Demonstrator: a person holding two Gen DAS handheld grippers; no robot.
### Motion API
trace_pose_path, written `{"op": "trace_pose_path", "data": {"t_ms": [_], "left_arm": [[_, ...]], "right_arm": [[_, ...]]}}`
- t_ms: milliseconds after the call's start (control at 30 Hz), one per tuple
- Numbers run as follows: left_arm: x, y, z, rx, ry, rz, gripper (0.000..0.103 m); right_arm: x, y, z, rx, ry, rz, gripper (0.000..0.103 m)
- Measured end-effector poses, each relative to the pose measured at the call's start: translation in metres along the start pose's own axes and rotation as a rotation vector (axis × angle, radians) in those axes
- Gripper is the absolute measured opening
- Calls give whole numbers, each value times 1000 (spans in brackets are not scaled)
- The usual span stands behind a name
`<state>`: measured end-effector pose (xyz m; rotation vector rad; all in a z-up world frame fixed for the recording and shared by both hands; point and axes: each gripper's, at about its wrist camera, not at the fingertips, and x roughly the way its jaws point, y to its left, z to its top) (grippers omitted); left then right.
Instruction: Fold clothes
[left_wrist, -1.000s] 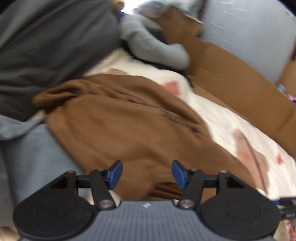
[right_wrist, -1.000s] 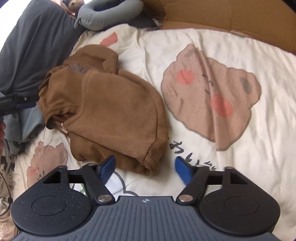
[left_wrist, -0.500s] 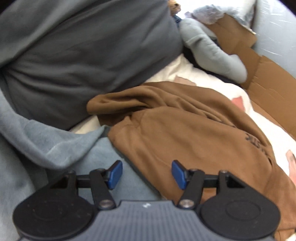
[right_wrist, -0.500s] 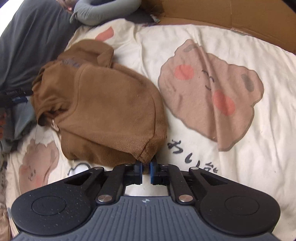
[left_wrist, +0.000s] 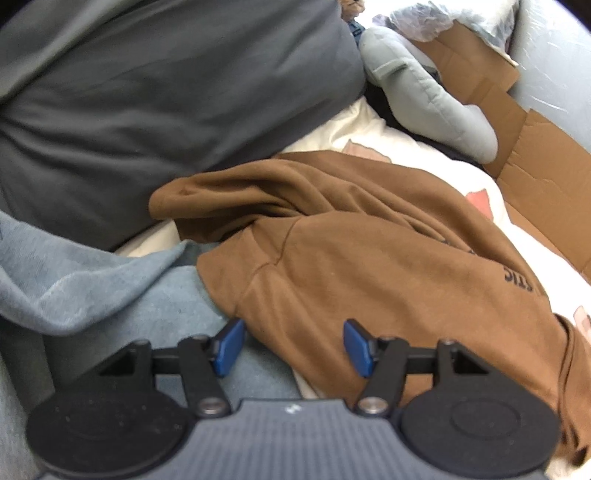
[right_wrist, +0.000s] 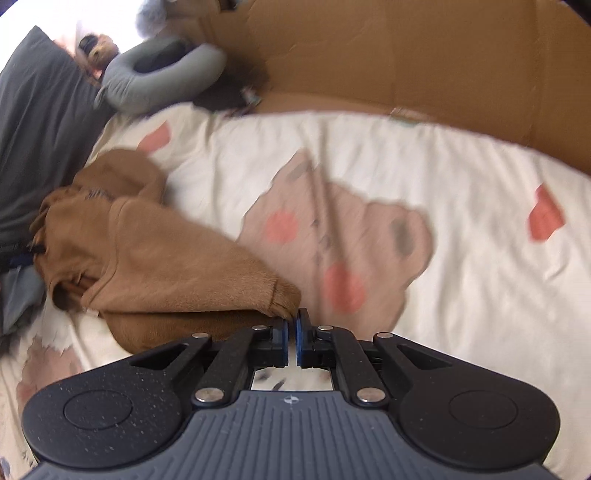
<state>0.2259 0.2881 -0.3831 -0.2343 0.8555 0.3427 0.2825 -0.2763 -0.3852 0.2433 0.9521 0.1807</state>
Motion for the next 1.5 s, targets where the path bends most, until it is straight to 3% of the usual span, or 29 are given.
{"op": "trace_pose_path", "data": {"t_ms": [200,367,433,500,533,600,800,1167,1500], "left_arm": [[3,-2,-1,24,1,-5,72],[14,-5,-1,1,10,-6,73],[19,-6,-2,-14,20,-31,60],[21,-10,-2,-7,30,-60,18],[21,-12,-2,-1,34,-71,10],[18,-17,-2,22,41,-75,8],[-5,-29,-9,91,91,-132,6],[-66,-41,-55,95,232,-274,6],[-96,-81,-95,101,370,-444,6]], "right_arm": [[-2,-24,32,19,-60,-52,1],[0,-29,52,12,-93,-75,1],[1,-32,58,12,-100,-82,1],[2,-34,62,12,-101,-83,1],[2,-35,64,12,-102,-84,1],[3,-34,68,1,-100,-85,1],[2,-36,83,-20,-110,-92,1],[2,-35,123,-58,-138,-89,1],[7,-35,152,-97,-166,-120,1]]}}
